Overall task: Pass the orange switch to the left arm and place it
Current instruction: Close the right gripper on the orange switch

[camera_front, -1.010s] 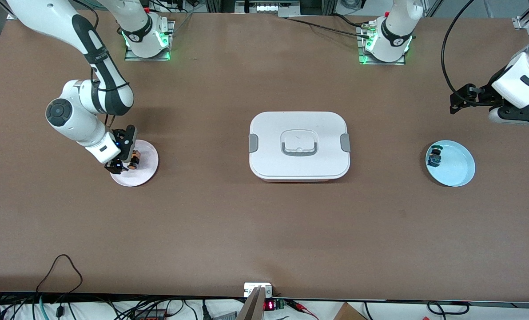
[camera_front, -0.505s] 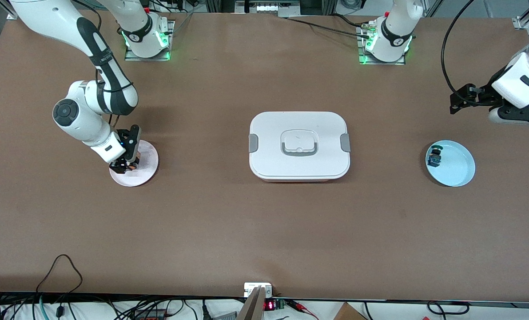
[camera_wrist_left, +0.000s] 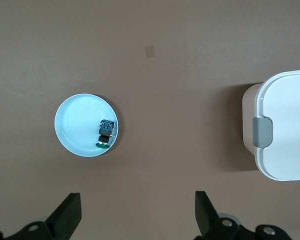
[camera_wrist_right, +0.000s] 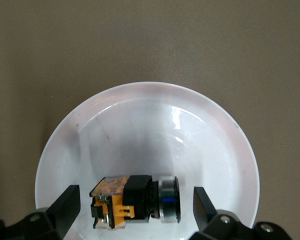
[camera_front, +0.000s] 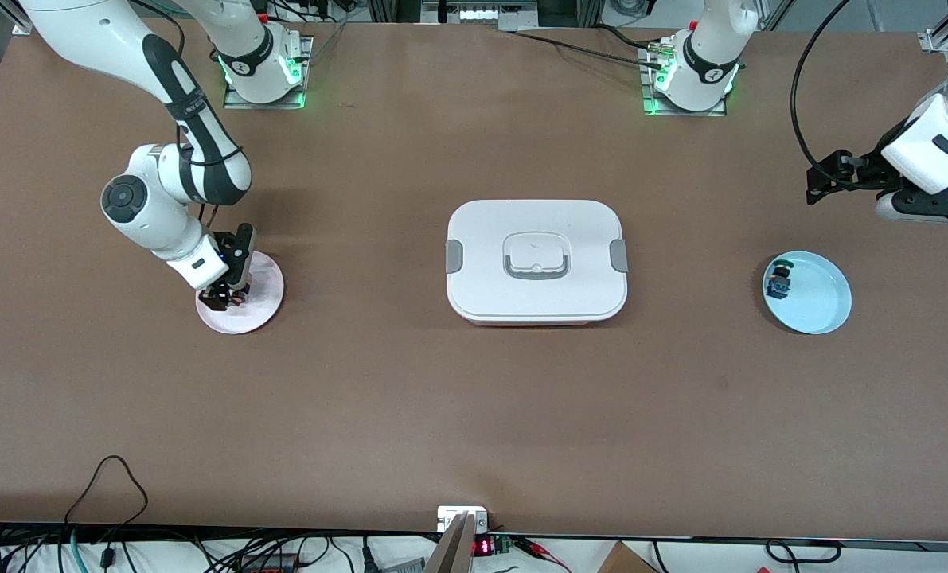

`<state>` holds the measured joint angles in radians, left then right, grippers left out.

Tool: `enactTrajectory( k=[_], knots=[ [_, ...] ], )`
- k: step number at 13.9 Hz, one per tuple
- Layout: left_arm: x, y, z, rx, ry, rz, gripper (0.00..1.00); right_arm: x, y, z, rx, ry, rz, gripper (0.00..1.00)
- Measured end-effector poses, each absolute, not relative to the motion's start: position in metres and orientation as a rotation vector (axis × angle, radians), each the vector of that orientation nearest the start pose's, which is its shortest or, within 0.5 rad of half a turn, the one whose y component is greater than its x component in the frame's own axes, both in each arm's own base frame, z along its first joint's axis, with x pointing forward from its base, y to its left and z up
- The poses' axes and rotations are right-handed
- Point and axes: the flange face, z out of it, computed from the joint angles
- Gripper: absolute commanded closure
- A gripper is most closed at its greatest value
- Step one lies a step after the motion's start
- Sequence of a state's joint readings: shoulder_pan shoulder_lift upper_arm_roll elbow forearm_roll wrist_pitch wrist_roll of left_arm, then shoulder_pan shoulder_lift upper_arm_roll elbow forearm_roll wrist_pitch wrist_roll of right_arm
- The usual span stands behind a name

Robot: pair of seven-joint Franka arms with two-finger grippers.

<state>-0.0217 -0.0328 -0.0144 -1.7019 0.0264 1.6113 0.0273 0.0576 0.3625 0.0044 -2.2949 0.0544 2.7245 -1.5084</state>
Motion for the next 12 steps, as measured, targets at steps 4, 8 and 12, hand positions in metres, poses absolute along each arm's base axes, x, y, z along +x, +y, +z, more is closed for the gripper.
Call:
enactTrajectory(
  k=[4, 8, 12],
  knots=[
    [0.544, -0.017, 0.584, -3.112, 0.101, 0.090, 0.00, 0.535, 0.031, 0.189, -2.292, -2.190, -0.112, 0.00],
    [0.544, -0.017, 0.584, -3.112, 0.101, 0.090, 0.00, 0.535, 0.031, 0.188, -2.294, -2.192, -0.118, 0.00],
    [0.544, -0.017, 0.584, -3.112, 0.100, 0.090, 0.00, 0.534, 0.031, 0.185, -2.295, -2.204, -0.133, 0.00]
  ],
)
